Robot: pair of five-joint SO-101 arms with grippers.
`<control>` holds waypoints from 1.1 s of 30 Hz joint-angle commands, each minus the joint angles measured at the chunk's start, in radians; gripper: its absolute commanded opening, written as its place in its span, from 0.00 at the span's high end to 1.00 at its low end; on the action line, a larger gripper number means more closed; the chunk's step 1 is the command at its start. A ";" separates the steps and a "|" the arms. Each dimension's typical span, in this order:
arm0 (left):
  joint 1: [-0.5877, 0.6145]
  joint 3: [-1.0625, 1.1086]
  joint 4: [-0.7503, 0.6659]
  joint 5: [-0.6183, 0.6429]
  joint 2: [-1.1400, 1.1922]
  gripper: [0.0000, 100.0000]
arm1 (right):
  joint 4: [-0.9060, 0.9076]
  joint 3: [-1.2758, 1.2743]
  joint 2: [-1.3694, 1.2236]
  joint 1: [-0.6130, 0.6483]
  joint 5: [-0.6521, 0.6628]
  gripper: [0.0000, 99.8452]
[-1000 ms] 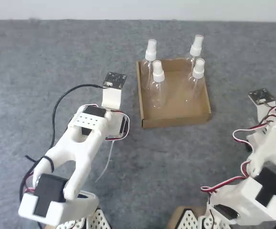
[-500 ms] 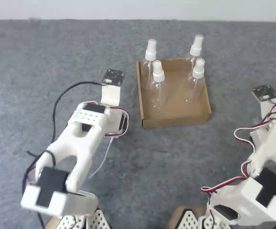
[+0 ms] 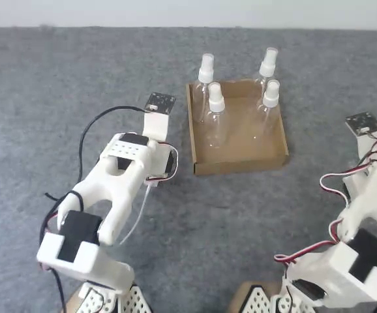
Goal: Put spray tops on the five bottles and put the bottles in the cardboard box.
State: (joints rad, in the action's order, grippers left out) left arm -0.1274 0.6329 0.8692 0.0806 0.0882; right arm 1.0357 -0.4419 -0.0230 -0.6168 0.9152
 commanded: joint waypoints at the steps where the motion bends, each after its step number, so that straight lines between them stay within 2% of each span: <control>1: 0.003 -0.045 0.075 -0.008 -0.132 0.99 | 0.093 0.114 0.008 0.002 0.012 0.70; 7: 0.003 0.070 0.098 -0.006 -0.377 0.99 | 0.211 0.239 0.007 0.064 0.012 0.69; 11: 0.003 0.151 0.097 -0.006 -0.466 0.99 | 0.222 0.255 0.005 0.119 0.012 0.69; 17: 0.003 0.183 0.097 -0.008 -0.494 0.99 | 0.228 0.258 -0.059 0.165 0.009 0.69; 25: 0.003 0.186 0.097 -0.008 -0.493 0.99 | 0.232 0.416 -0.266 0.116 0.006 0.69; 33: 0.003 0.186 0.095 -0.008 -0.493 0.99 | 0.232 0.486 -0.384 0.105 -0.034 0.90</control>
State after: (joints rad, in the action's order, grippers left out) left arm -0.1274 0.8232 0.9613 0.0760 -0.3598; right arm 1.2582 -0.0153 -0.4097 -0.4987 0.9060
